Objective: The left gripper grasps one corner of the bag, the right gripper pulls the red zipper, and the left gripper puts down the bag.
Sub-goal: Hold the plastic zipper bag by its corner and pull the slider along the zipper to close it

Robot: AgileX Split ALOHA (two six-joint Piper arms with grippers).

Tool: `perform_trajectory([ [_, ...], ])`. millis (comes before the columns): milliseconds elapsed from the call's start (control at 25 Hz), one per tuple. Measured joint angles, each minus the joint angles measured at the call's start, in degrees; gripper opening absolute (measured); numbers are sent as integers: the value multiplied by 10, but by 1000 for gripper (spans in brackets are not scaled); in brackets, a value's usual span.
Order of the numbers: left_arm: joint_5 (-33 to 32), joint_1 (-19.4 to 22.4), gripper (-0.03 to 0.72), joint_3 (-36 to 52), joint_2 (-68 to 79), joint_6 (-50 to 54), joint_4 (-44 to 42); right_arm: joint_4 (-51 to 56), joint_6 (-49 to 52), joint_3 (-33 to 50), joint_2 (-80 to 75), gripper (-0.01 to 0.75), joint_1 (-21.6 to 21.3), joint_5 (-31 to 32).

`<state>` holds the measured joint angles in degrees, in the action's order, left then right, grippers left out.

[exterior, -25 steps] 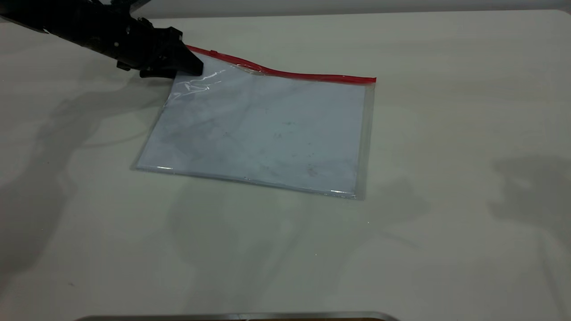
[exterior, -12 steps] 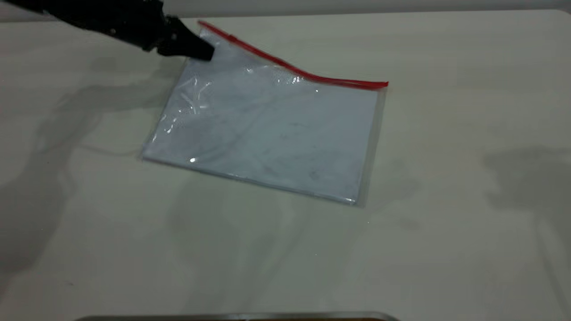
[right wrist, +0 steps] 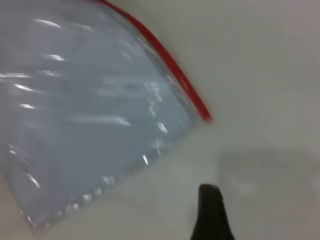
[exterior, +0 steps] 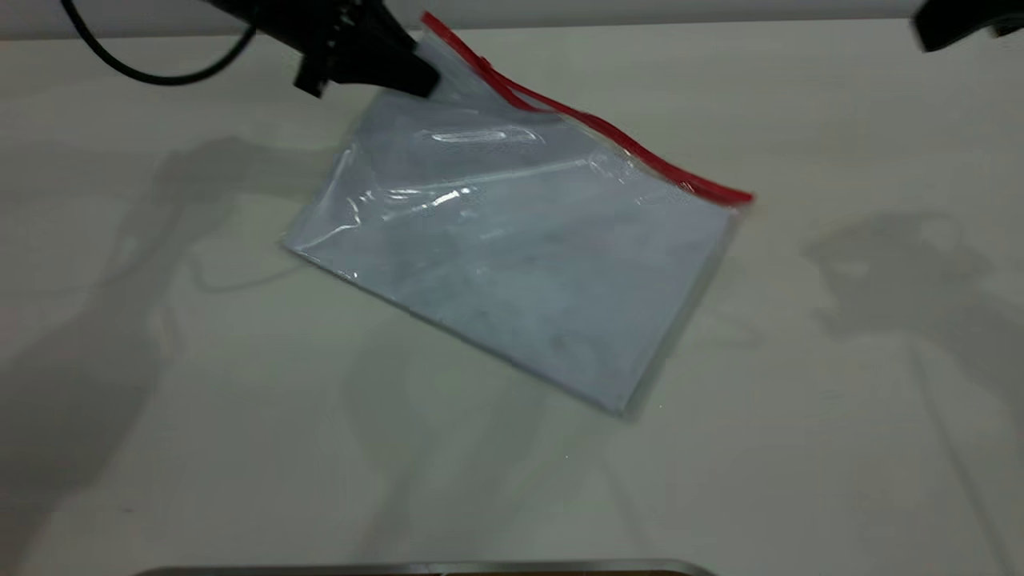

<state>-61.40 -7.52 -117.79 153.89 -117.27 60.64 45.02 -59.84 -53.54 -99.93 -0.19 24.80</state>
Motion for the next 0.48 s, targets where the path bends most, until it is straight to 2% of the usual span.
perform_trajectory([
  [240, -25, -34, 54, -3, 0, -26, -16, 197, -272, -34, -76, 585, 19, 62],
  [480, -44, -45, 54, -3, 0, -27, -19, 327, -432, -46, -145, 585, 55, 97],
])
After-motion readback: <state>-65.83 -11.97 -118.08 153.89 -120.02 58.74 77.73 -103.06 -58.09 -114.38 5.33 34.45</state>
